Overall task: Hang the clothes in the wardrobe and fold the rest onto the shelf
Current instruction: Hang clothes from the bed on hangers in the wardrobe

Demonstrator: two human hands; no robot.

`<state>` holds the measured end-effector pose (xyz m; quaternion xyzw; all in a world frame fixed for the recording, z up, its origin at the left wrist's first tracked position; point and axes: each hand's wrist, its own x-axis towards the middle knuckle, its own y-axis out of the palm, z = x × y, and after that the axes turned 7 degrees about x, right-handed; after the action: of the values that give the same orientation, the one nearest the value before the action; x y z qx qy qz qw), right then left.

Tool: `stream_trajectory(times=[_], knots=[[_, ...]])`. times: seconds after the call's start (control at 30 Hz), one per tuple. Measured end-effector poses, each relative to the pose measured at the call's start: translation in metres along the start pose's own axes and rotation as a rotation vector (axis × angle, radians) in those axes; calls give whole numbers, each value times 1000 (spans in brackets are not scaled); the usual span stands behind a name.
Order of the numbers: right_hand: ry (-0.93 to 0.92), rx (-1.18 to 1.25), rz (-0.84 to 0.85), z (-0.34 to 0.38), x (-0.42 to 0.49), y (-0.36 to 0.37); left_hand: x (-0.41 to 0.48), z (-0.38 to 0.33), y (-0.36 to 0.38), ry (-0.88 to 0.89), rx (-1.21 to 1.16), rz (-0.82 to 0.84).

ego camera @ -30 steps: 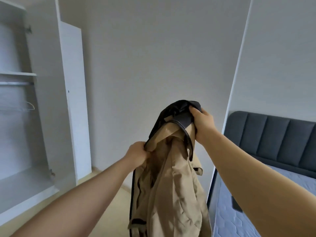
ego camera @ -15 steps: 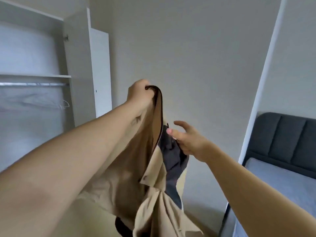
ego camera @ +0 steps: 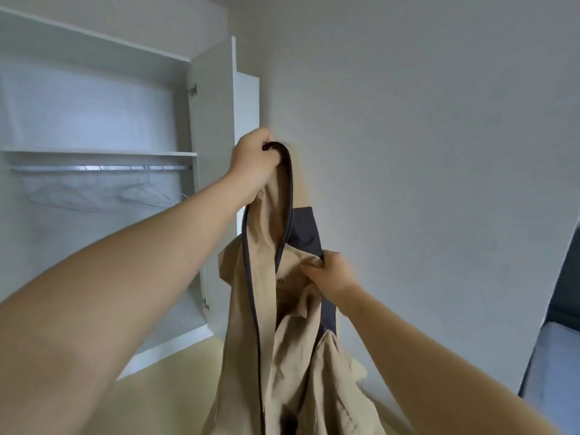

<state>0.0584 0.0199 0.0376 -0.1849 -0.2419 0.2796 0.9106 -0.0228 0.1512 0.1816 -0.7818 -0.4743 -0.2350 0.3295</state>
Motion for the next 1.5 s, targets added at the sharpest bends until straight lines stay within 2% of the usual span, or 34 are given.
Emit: stream_trajectory(times=[0.13, 0.2, 0.27, 0.37, 0.5, 0.67, 0.73, 0.83, 0.93, 1.0, 1.07, 1.13, 1.27, 1.5], knots=[[24, 357, -153, 26, 34, 23, 23, 64, -46, -6, 306, -65], [-21, 475, -196, 47, 49, 33, 24, 89, -59, -77, 466, -19], [-91, 515, -183, 70, 64, 45, 22, 108, -63, -6, 551, 147], [-115, 546, -80, 97, 82, 68, 12, 126, -60, 220, 408, 409], [-93, 602, 83, 109, 88, 99, 4, 151, -55, 28, -23, 469], [-44, 592, 176, 109, 100, 117, 0, 168, -54, -127, -134, 642], [-68, 588, 174, 103, 105, 122, 5, 166, -55, -213, -82, 537], [-98, 593, 142, 88, 108, 128, 22, 166, -58, -295, -37, 260], [-57, 682, 195, 71, 103, 138, 40, 163, -58, -385, -181, 45], [-117, 657, 279, 62, 100, 150, 55, 160, -59, -436, -299, -65], [-170, 403, 318, 51, 100, 163, 69, 154, -64, -449, -382, -105], [-117, 255, 334, 40, 107, 168, 80, 149, -71, -416, -457, -84], [-2, 249, 345, 27, 130, 164, 92, 146, -90, -321, -524, -54], [97, 593, 334, 26, 169, 166, 94, 175, -110, -462, -152, -104]])
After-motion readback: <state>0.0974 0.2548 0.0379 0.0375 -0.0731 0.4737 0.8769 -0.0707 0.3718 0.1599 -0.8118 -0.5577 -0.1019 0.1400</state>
